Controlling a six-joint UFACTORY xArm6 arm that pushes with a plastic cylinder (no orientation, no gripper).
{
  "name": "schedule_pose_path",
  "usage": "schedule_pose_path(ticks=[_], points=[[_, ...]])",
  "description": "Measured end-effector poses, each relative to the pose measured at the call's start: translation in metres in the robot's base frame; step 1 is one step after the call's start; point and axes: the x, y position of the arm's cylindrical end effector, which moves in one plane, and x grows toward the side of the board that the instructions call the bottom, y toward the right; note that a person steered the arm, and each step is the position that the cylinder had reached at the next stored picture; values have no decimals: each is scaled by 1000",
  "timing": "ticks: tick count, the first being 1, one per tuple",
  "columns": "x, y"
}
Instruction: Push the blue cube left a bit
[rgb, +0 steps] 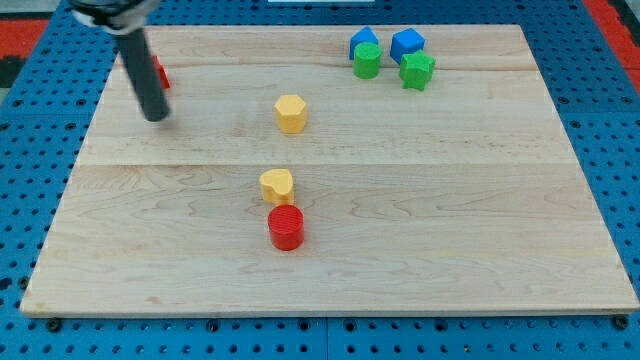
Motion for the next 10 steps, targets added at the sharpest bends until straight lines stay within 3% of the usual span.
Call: schedule_pose_path(ticks=[1, 3, 5, 8, 10], points=[[-68, -2], [-72, 102], [-64, 211], [-62, 206], [-7, 248]])
